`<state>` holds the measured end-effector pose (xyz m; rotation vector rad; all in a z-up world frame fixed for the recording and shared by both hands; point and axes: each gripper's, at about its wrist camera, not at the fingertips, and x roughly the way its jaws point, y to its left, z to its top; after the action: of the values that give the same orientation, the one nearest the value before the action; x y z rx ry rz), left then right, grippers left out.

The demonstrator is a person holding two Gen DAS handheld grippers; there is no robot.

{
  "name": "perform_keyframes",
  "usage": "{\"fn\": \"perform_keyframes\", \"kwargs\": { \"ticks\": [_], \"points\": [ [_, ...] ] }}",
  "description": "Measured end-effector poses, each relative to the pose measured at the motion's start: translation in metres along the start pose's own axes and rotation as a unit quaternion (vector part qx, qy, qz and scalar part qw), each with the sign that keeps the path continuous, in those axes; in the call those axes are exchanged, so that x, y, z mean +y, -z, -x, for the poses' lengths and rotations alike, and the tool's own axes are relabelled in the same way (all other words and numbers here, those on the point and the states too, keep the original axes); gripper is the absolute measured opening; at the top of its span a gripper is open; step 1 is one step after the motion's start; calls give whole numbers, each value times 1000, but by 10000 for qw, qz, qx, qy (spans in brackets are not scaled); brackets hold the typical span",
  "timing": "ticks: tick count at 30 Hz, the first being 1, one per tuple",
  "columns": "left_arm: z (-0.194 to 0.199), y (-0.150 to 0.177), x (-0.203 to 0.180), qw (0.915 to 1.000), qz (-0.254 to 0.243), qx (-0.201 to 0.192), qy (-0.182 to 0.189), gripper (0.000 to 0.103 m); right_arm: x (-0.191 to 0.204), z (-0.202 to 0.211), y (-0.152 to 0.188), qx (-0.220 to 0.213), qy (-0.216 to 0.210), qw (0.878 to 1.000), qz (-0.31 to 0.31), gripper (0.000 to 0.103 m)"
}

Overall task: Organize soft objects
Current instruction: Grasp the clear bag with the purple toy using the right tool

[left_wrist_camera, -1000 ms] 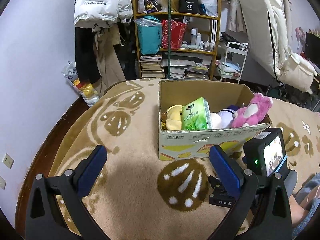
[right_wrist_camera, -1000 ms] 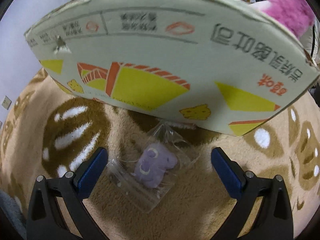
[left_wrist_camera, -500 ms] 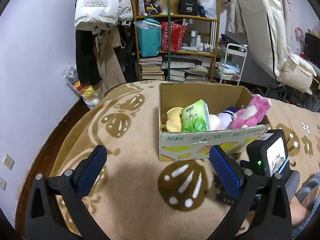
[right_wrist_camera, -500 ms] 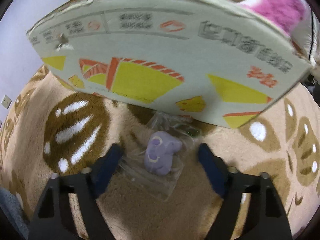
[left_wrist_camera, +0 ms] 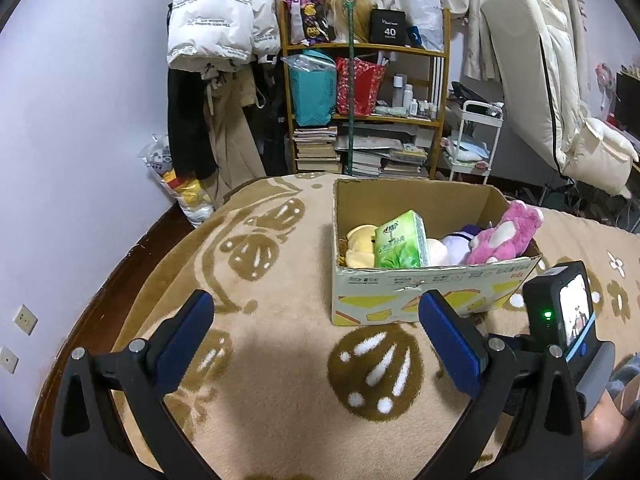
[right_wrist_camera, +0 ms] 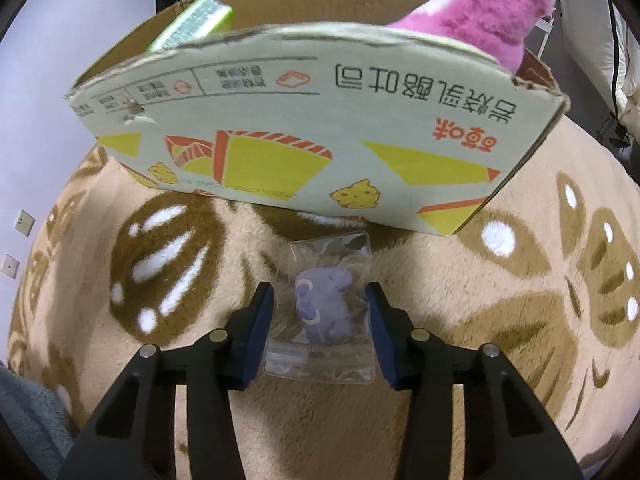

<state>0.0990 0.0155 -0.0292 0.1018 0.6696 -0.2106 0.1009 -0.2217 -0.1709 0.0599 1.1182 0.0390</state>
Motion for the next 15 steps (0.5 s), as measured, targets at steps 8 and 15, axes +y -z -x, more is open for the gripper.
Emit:
{"fn": "perform_keyframes", "kwargs": {
  "ticks": [8, 15],
  "points": [
    [14, 2, 6, 9997, 99, -182, -134, 101, -3, 37, 4, -286, -175, 9994, -8, 47],
    [29, 0, 7, 9986, 178, -455, -222, 101, -26, 86, 5, -925, -504, 9944, -121, 48]
  ]
}}
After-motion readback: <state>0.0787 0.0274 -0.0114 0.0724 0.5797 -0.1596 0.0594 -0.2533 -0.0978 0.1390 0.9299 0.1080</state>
